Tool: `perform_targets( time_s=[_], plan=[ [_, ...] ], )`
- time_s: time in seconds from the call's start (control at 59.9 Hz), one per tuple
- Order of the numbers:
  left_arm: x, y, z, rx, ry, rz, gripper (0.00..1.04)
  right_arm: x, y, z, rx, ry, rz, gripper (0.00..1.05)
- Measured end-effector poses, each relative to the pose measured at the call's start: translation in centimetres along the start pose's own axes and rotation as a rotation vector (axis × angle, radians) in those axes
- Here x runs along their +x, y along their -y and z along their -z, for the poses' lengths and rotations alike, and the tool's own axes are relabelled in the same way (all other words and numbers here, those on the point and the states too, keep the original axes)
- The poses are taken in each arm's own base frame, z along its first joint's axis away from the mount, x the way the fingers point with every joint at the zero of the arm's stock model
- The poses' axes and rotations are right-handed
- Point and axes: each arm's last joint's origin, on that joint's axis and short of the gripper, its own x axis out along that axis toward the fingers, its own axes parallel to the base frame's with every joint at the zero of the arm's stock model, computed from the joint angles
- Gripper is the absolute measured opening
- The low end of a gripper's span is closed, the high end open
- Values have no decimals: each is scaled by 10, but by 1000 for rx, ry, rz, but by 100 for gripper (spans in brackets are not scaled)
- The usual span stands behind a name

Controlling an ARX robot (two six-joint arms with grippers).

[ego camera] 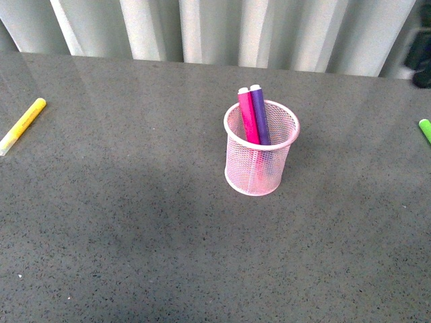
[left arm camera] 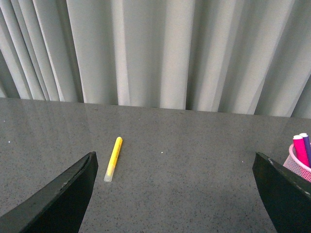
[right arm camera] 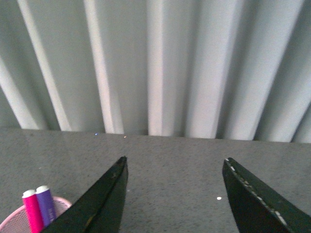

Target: Insert purple and pink pens into pink cup

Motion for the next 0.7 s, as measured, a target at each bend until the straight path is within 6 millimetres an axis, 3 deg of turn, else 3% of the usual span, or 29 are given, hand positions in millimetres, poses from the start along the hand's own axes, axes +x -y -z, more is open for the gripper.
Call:
perform_targets(
  time_s=[0.15, 0.301, 0.702],
  plan=[
    [0, 0, 0, 0, 0, 0, 98, -20, 19, 12, -10, -8, -8, 29],
    [0, 0, 0, 0, 0, 0, 98, -36, 32, 11, -8, -3, -8, 4],
    [0, 0, 0, 0, 0, 0, 98, -67, 52, 10, -9, 0, 1, 3]
  ],
)
